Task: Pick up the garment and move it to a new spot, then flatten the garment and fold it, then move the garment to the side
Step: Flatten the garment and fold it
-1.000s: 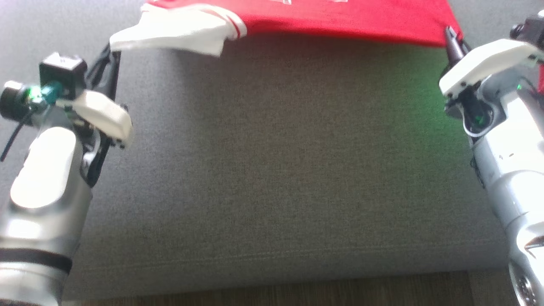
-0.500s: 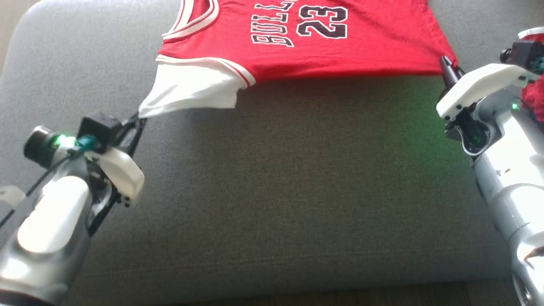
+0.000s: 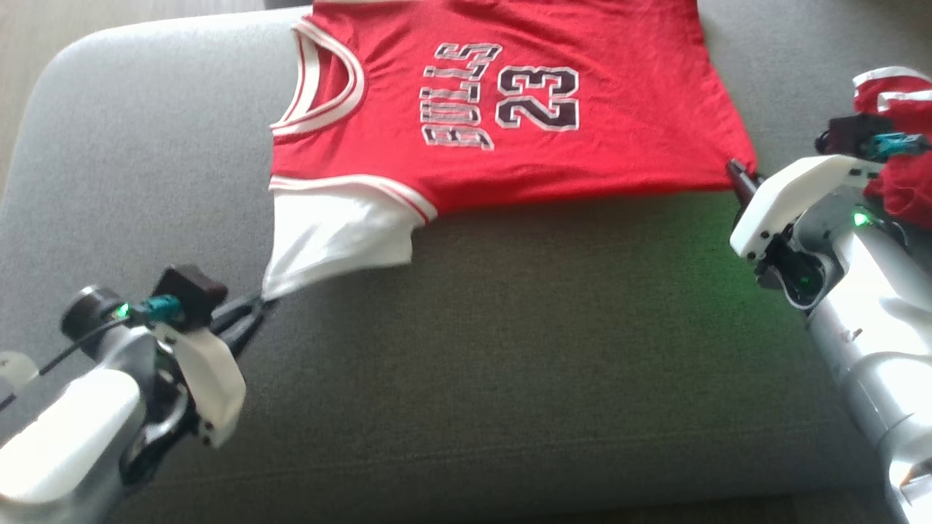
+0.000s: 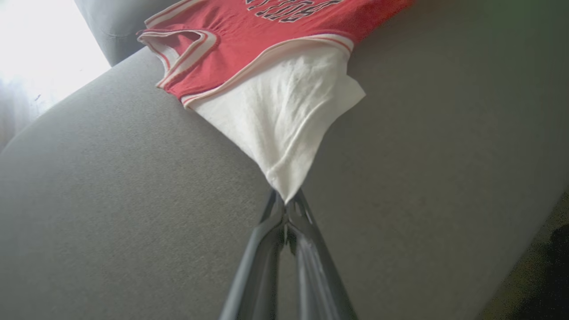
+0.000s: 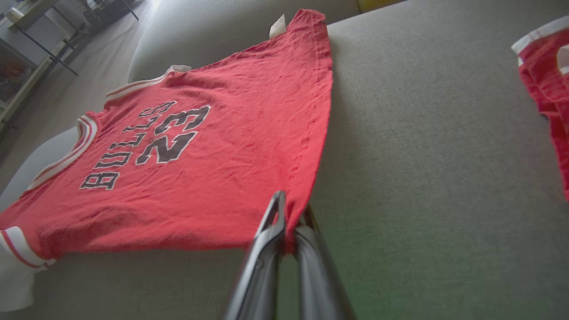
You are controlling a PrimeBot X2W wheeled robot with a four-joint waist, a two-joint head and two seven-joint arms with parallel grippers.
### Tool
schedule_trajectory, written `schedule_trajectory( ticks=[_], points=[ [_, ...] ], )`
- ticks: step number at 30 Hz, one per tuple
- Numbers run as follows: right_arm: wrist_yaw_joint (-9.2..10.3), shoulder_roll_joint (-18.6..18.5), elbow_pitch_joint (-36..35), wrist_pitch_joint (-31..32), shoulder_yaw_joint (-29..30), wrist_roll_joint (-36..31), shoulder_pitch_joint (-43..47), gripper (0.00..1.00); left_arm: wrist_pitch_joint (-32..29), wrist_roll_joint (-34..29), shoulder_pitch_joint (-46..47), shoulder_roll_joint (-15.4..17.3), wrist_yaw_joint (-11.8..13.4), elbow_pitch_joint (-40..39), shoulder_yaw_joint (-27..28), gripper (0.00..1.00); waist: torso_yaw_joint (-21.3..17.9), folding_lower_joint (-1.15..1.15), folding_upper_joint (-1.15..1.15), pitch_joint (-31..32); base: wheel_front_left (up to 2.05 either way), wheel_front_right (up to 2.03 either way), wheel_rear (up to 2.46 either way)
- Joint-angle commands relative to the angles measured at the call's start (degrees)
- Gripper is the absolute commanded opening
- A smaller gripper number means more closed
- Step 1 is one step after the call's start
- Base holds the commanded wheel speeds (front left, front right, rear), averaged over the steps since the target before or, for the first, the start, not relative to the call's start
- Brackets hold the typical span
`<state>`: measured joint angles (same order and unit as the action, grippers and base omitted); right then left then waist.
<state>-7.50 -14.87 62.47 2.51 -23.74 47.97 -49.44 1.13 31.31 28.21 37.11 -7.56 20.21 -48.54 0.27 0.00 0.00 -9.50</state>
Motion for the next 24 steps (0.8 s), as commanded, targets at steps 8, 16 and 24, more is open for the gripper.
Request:
schedule_trajectory(
  ticks=[8, 16, 24],
  points=[
    [0.01, -3.8, -5.6, 8.1, -7.5, 2.0, 3.4, 0.0, -4.9, 12.7, 0.1, 10.5, 0.1, -10.5, -6.8, 0.0, -1.0, 0.0, 0.0, 3.6, 0.0, 0.0, 0.0],
    [0.01, -8.6, -10.5, 17.6, -13.3, 4.7, 7.0, 0.0, -5.8, 20.2, -0.8, 14.3, 0.1, -15.5, -11.4, 0.0, -1.9, 0.0, 0.0, 5.8, 0.0, 0.0, 0.0],
    [0.01, -12.4, -16.1, 26.6, -17.1, 7.7, 9.9, 0.0, -8.0, 26.8, -1.5, 17.1, 0.1, -19.8, -15.5, 0.0, -2.8, 0.0, 0.0, 7.2, 0.0, 0.0, 0.0]
  ],
)
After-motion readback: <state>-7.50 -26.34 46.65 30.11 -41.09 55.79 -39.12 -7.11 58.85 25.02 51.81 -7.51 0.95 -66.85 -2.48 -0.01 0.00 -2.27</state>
